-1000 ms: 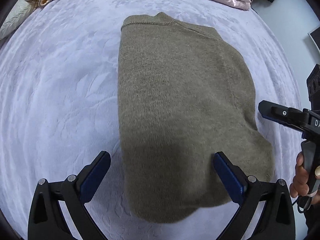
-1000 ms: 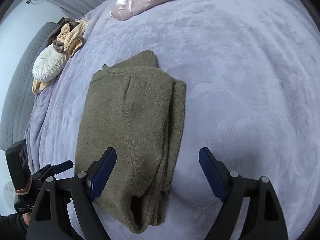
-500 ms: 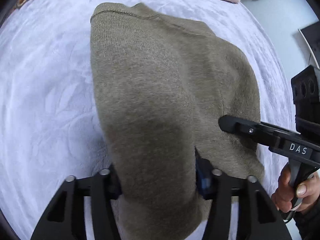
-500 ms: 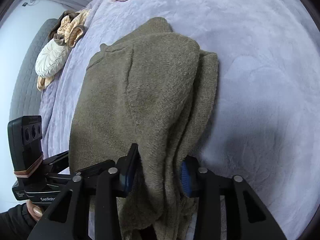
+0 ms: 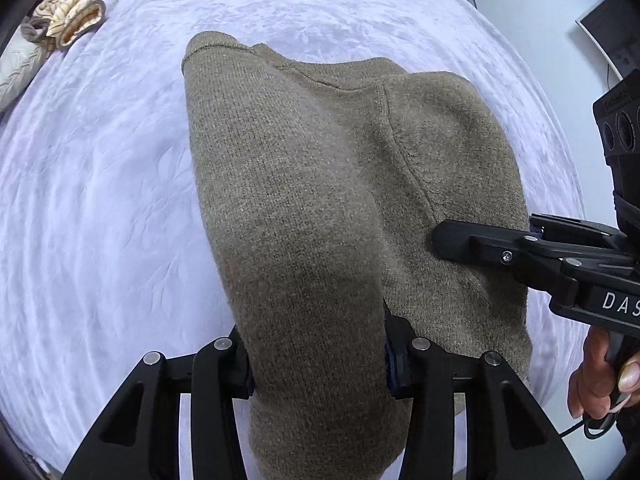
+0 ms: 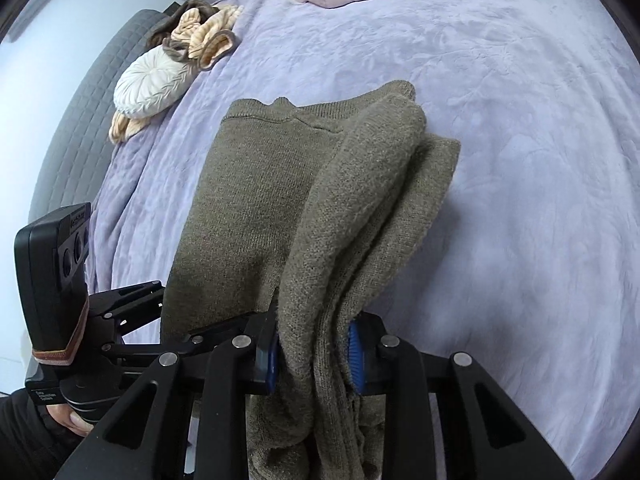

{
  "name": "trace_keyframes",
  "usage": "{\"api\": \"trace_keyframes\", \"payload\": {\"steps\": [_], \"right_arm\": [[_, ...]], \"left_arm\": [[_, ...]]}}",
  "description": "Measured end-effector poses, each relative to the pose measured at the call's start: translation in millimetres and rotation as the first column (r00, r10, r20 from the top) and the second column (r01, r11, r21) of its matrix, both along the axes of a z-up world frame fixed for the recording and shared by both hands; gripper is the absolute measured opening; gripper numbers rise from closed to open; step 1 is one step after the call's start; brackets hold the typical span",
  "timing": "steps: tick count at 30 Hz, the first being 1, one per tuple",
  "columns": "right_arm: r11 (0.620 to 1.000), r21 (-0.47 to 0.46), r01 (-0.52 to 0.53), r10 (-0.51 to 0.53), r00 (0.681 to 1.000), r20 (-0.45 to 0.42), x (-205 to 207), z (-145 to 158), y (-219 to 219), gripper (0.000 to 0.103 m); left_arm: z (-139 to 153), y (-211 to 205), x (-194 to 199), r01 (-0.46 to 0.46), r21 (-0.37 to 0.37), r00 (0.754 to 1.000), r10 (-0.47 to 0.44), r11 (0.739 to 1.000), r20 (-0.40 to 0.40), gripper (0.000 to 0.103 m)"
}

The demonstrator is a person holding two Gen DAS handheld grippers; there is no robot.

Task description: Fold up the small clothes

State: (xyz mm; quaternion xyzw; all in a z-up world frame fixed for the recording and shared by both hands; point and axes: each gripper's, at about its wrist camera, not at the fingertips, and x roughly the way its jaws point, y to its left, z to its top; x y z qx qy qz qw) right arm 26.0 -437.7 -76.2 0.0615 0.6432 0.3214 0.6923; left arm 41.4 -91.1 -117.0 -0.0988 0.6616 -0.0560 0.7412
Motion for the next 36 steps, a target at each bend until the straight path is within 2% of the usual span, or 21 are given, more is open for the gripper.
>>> {"api": "trace_keyframes", "payload": {"steps": [6,11,17,21,23,24,27,31,33,36], "right_arm": [[1.0,-0.019,-0.024,0.024,0.999,0.024,-50.9,22.3,6.6,0.029],[0.999,-0.039,-0.02,0.021,1.0,0.016,-90.6,27.8,9.0,0.029],[0.997,-0.079,-0.027,0.027,1.0,-0.001,-133.5,16.8,13.3,0.029],[0.993,-0.112,-0.041,0.038,0.999,-0.023,-155.7,-1.5,16.2,0.029],[0.991,-0.129,-0.042,0.037,0.999,-0.039,-165.3,-13.9,16.3,0.029],[0.99,-0.138,-0.038,0.032,0.998,-0.046,-168.9,-19.7,16.1,0.029],[0.988,-0.152,-0.006,-0.005,0.998,-0.07,-174.0,-35.1,9.7,0.031],[0.979,-0.194,0.056,-0.076,0.992,-0.098,-172.0,-44.7,-3.7,0.057],[0.97,-0.232,0.074,-0.092,0.993,-0.068,-169.3,-36.2,-8.5,0.057],[0.96,-0.278,0.041,-0.03,0.999,0.042,-172.5,-5.0,-3.6,0.058]], "left_arm": [[13.3,-8.2,-35.9,0.039,0.003,0.999,-0.039,0.999,-0.002,0.046],[9.7,-12.7,-70.4,0.055,-0.008,0.998,-0.055,0.998,-0.018,0.047],[-11.8,-25.8,-98.2,0.063,-0.011,0.997,-0.064,0.998,-0.048,0.047],[-33.1,-34.3,-101.7,0.081,-0.011,0.994,-0.082,0.997,-0.066,0.047],[-37.0,-33.6,-108.4,0.095,-0.002,0.993,-0.095,0.995,-0.064,0.049],[-41.3,-34.9,-109.3,0.102,0.002,0.993,-0.102,0.995,-0.066,0.055],[-43.2,-42.5,-111.0,0.112,0.065,0.992,-0.108,0.992,-0.07,0.083],[-28.3,-35.2,-114.6,0.123,0.107,0.99,-0.115,0.987,-0.077,0.084],[-15.6,-33.7,-114.3,0.13,0.143,0.991,-0.122,0.981,-0.06,0.084],[3.1,-21.0,-121.9,0.143,0.158,0.99,-0.141,0.977,-0.021,0.084]]}}
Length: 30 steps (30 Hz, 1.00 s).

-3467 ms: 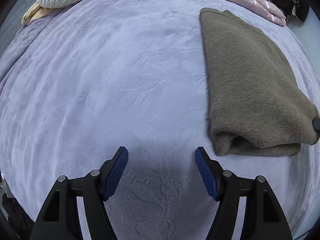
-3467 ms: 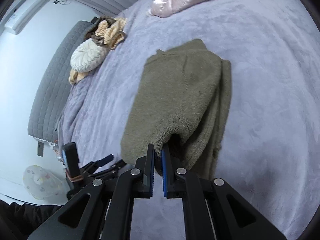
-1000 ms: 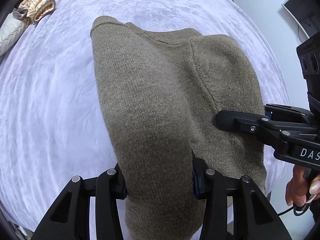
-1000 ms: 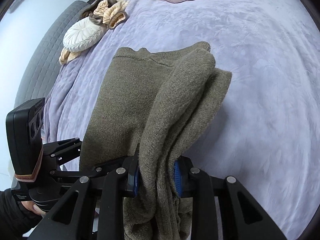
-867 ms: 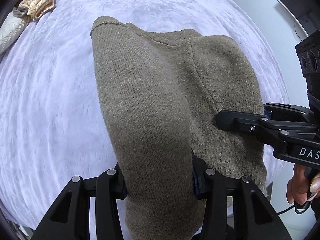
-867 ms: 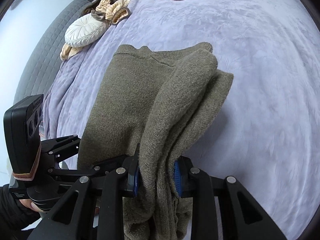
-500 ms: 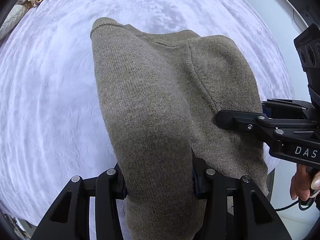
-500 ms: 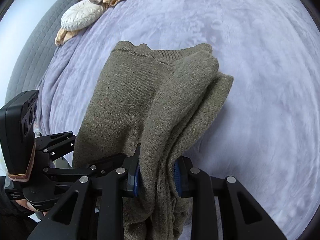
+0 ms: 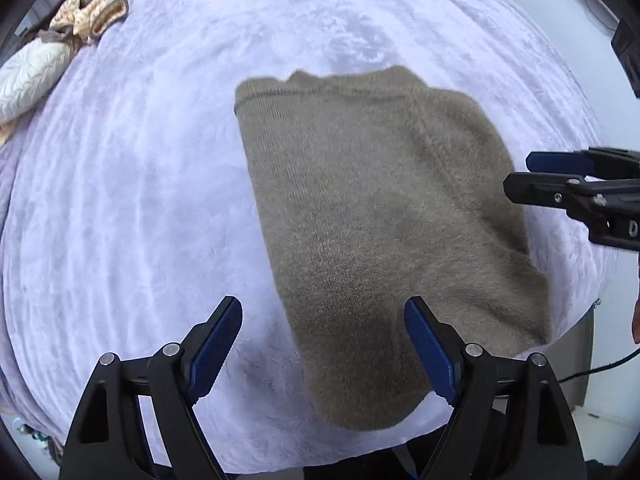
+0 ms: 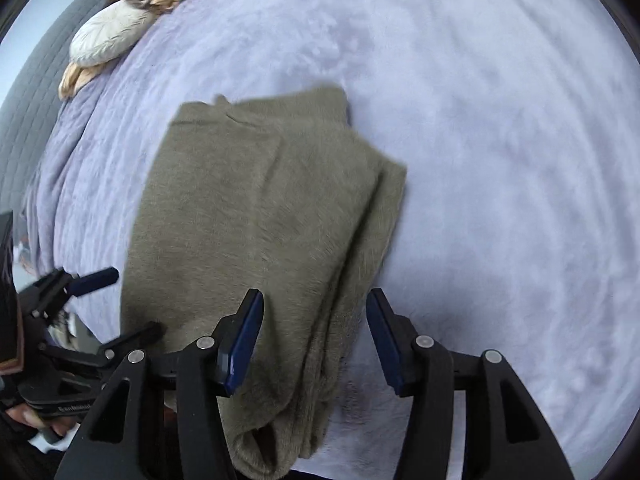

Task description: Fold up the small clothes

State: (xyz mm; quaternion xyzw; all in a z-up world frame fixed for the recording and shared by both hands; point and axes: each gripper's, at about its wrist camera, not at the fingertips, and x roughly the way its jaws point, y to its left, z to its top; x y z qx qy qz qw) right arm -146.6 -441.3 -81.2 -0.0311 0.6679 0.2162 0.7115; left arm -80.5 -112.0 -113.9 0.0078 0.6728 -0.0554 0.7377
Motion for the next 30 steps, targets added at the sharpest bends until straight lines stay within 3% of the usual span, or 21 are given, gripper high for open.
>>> {"api": "trace_keyframes", "payload": {"steps": [5,11,14,30], "right_arm": [[0.99,-0.026,-0.142,0.144,0.984,0.109,-15.4,44.5,28.2,0.067],[0.978,-0.016,-0.206,0.207,0.976,0.067,-38.0,41.7,56.7,0.067],[0.978,-0.034,-0.206,0.209,0.974,0.091,-50.7,49.9,60.2,0.067],[0.978,-0.109,-0.178,0.192,0.971,0.143,-60.4,85.9,78.2,0.067]], "left_arm": [[14.9,6.7,-6.8,0.026,0.019,1.0,-0.026,0.999,0.0,0.084],[27.6,33.6,-24.6,0.05,0.025,0.999,-0.05,0.998,0.011,0.084],[41.9,46.6,-40.5,0.074,0.015,0.997,-0.075,0.997,0.028,0.084],[68.9,47.7,-41.9,0.145,0.026,0.985,-0.147,0.989,0.088,0.084]]}}
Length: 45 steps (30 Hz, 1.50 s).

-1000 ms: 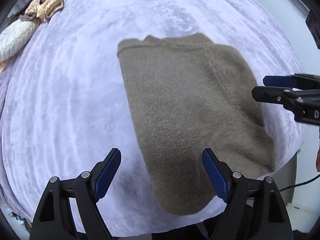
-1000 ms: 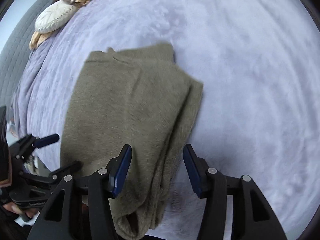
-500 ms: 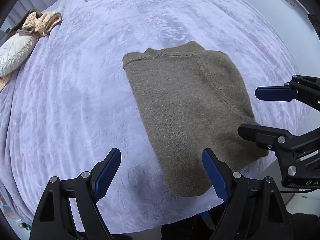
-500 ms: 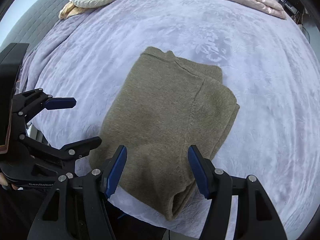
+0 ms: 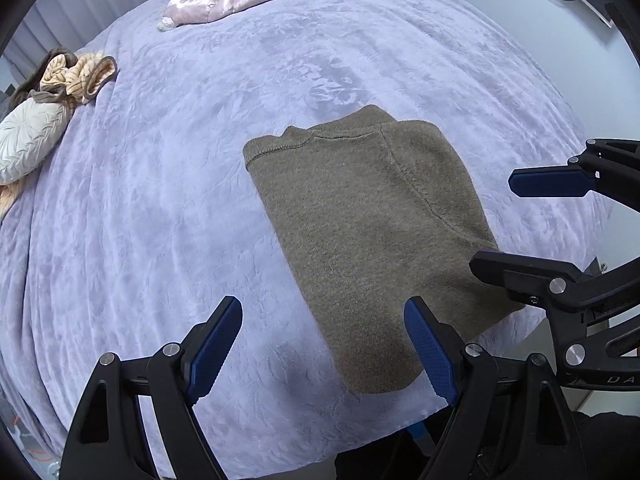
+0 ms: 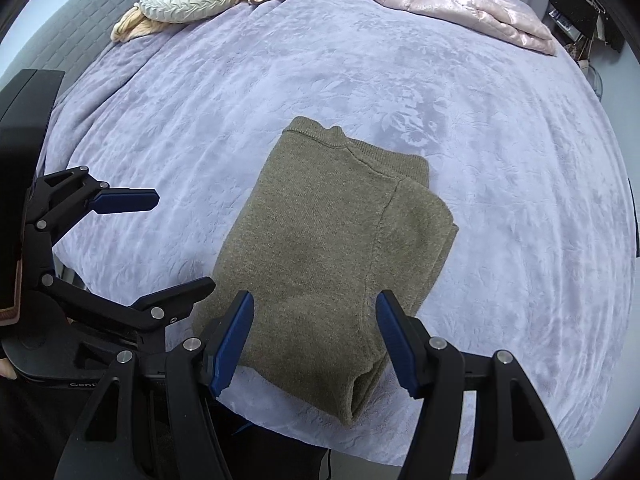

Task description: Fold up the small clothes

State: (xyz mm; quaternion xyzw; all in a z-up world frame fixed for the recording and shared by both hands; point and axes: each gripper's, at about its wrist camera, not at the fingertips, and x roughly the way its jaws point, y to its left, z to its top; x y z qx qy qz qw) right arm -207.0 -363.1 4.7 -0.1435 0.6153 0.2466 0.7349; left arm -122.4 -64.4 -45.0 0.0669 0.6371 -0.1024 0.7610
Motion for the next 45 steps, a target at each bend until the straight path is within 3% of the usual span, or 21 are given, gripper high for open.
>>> {"api": "trace_keyframes", "payload": {"steps": [10,18,27,31,36,45], "right_arm": [[0.998,-0.061,0.017,-0.016,1.0,0.018,-13.9,13.9,7.9,0.067],[0.994,-0.098,0.039,-0.036,0.999,0.031,-23.3,24.4,10.9,0.067],[0.993,-0.117,0.005,-0.002,1.0,0.025,-16.0,29.9,9.6,0.067],[0.992,-0.122,-0.041,0.043,0.999,0.014,-11.5,26.5,12.1,0.067],[0.986,-0.11,-0.128,0.13,0.991,0.007,-7.5,22.9,16.3,0.067],[0.965,-0.092,-0.244,0.246,0.969,0.008,0.7,22.3,9.7,0.067]], "left_arm": [[6.8,10.7,-8.7,0.007,0.008,1.0,-0.006,1.0,-0.009,0.084],[16.2,20.0,-4.5,-0.03,-0.04,1.0,0.03,0.999,-0.004,0.084],[26.4,40.2,5.4,-0.152,-0.17,0.988,0.146,0.974,-0.048,0.084],[26.3,36.0,10.4,-0.197,-0.06,0.98,0.195,0.979,-0.034,0.084],[31.0,30.9,14.6,-0.259,-0.011,0.966,0.259,0.966,-0.007,0.084],[41.0,18.6,16.2,-0.333,-0.002,0.943,0.333,0.943,0.0,0.084]]}}
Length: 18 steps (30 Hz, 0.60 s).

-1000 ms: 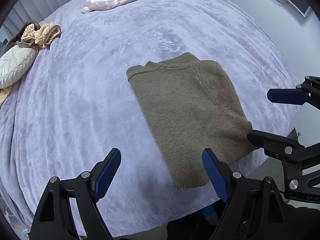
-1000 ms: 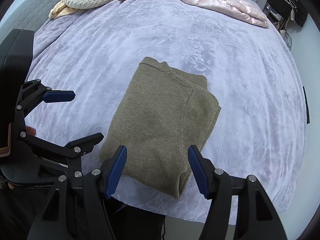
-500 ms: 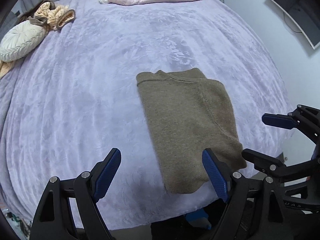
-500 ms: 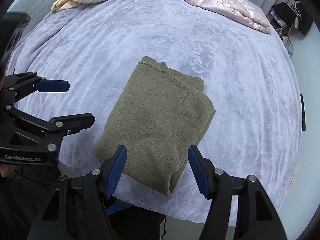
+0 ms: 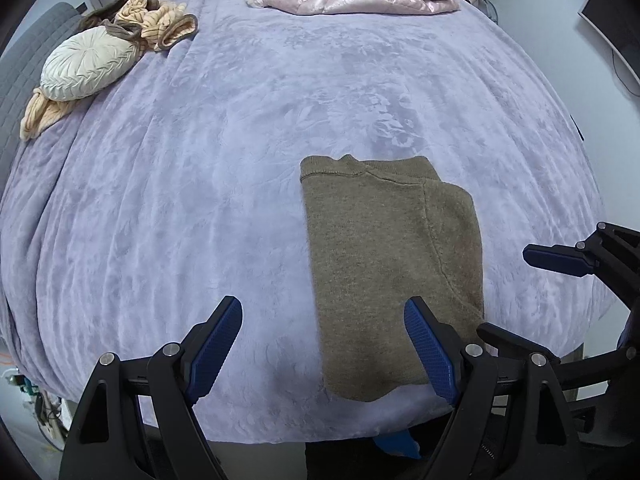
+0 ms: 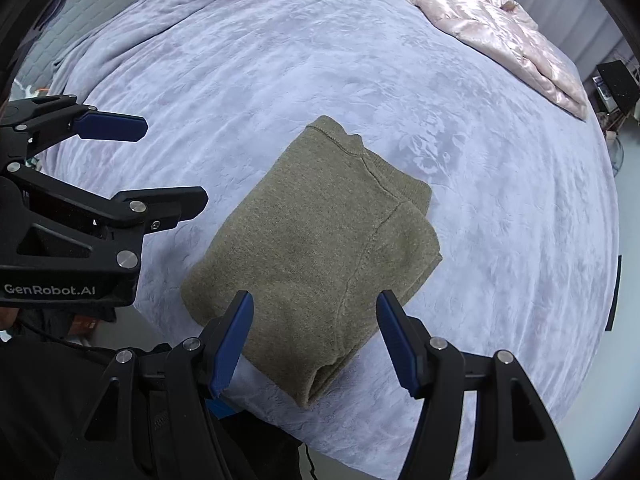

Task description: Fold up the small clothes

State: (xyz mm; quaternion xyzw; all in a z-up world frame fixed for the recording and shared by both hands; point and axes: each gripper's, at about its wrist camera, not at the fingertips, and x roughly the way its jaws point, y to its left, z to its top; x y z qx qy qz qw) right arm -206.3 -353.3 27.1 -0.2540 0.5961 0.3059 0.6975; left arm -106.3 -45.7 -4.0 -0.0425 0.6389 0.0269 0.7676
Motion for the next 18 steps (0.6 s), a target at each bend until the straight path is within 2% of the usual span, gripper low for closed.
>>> {"api": "trace_keyframes", "payload": {"steps": [3,6,7,11,18], "right_arm": [[1.0,0.014,-0.011,0.011,1.0,-0.003,3.5,0.6,-6.0,0.068],[0.999,0.029,-0.017,0.017,1.0,-0.003,6.6,2.3,-11.7,0.068],[0.999,0.033,-0.019,0.019,1.0,-0.002,7.1,2.8,-13.3,0.068],[0.999,0.046,-0.026,0.026,1.0,-0.001,8.5,4.1,-19.5,0.068],[0.998,0.053,-0.028,0.028,1.0,-0.002,8.8,4.6,-25.9,0.068]], "left_arm": [[7.0,-1.8,-1.3,-0.034,0.017,0.999,0.033,0.999,0.021,0.084],[13.7,-9.6,-0.6,-0.044,0.144,0.999,0.041,0.989,0.028,0.084],[15.7,-10.8,-0.8,-0.048,0.15,0.998,0.043,0.987,0.035,0.084],[22.0,-13.4,-1.2,-0.059,0.119,0.997,0.053,0.991,0.057,0.084],[17.3,-24.4,-1.8,-0.049,0.105,0.999,0.047,0.993,0.029,0.084]]}}
